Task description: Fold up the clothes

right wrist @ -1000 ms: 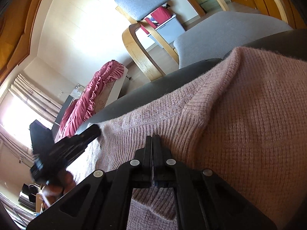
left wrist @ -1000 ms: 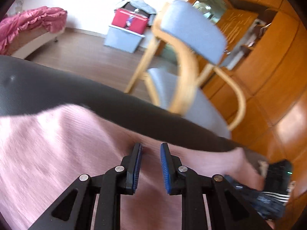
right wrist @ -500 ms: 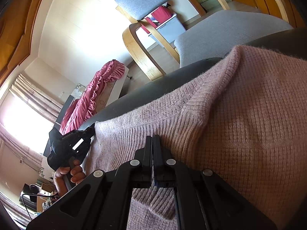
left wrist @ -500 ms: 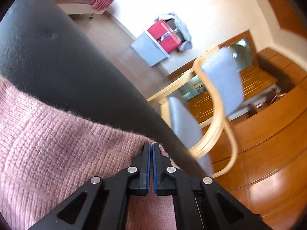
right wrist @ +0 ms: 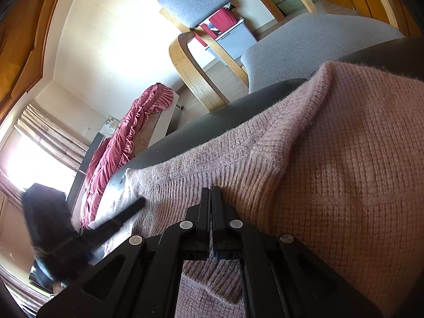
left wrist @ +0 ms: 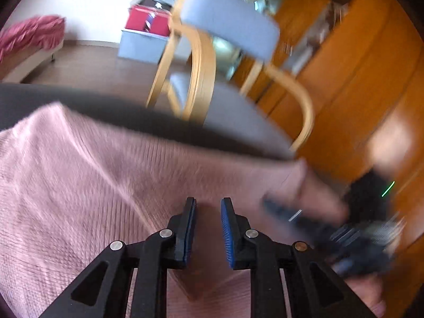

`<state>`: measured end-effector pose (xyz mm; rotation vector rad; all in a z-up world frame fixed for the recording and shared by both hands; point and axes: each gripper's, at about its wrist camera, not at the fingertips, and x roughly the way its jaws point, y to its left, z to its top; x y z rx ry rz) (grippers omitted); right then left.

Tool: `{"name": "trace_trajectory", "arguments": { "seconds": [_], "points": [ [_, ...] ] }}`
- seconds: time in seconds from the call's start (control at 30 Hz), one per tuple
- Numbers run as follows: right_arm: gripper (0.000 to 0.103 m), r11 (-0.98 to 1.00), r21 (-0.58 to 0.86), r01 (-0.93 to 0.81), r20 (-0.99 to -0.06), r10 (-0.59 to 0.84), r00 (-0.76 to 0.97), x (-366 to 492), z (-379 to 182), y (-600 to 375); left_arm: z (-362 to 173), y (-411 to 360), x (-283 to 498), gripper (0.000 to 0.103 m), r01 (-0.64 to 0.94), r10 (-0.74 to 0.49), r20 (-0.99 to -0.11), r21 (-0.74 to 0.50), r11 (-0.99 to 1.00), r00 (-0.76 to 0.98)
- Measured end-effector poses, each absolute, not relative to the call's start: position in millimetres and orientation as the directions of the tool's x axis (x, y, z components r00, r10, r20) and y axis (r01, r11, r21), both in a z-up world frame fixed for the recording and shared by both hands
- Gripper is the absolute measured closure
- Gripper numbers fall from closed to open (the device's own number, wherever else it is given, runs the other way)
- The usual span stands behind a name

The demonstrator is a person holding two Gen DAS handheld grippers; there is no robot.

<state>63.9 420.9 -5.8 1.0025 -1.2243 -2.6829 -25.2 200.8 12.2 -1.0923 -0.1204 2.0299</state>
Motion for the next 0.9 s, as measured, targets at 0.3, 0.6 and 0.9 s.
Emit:
{"name": "trace_trajectory", "arguments": {
  "seconds": [0.3, 0.6, 0.9],
  "points": [
    [0.097, -0.711, 0.691, -0.131, -0.46, -0.292, -0.838, 71, 15, 411, -7, 176, -45, 0.09, -0.512, 0.815, -0.546, -0.652, -0.559, -0.195],
    [0.101, -0.757, 0.649, -0.069, -0.556, -0.411, -0.722, 45, 2, 384, -1, 168, -41, 0.09, -0.516, 0.815, -0.542, -0.648, -0.56, -0.205],
    [0.101, -0.74, 0.67, -0.058, -0.538, -0.43, -0.725, 44, -2, 387, 23, 96, -52, 0.086, -0.429, 0.739, -0.579, -0.604, -0.672, -0.344]
  ]
}}
